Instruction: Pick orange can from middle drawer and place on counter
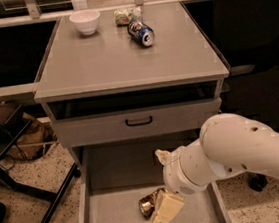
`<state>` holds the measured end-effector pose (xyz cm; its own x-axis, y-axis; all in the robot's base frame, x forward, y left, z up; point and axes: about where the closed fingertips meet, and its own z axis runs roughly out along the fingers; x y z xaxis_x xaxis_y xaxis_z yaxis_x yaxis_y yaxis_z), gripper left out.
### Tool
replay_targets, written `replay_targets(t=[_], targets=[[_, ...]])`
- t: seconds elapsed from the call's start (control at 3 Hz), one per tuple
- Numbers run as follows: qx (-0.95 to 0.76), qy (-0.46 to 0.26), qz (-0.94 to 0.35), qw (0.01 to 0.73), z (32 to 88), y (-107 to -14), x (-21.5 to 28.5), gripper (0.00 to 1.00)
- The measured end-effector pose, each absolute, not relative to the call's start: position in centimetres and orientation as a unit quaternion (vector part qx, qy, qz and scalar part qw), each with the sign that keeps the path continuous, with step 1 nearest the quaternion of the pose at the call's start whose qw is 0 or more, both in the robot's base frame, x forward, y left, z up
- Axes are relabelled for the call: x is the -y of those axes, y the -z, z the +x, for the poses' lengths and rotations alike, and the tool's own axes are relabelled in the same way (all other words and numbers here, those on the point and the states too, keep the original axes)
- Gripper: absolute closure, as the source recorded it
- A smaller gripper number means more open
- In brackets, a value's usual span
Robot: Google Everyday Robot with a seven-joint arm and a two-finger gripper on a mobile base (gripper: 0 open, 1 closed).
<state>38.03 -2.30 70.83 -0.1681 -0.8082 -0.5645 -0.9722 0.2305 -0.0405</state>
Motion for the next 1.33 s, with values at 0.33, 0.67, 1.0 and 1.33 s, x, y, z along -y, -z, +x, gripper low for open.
replay_targets(t=[0.33,0.67,1.0,1.33], targets=[[-0.74,-0.173,-0.599,0.252,38.2,-69.7,1.6,0.0],[-0.732,-0.194,-0.6,0.256,38.1,-65.6,-0.2,0.0],[-0.746,-0.198,-0.577,0.268,39.9,-60.2,-1.3,0.0],[-0.77,-0.187,-0.54,0.285,43.0,-55.9,-1.7,0.0]])
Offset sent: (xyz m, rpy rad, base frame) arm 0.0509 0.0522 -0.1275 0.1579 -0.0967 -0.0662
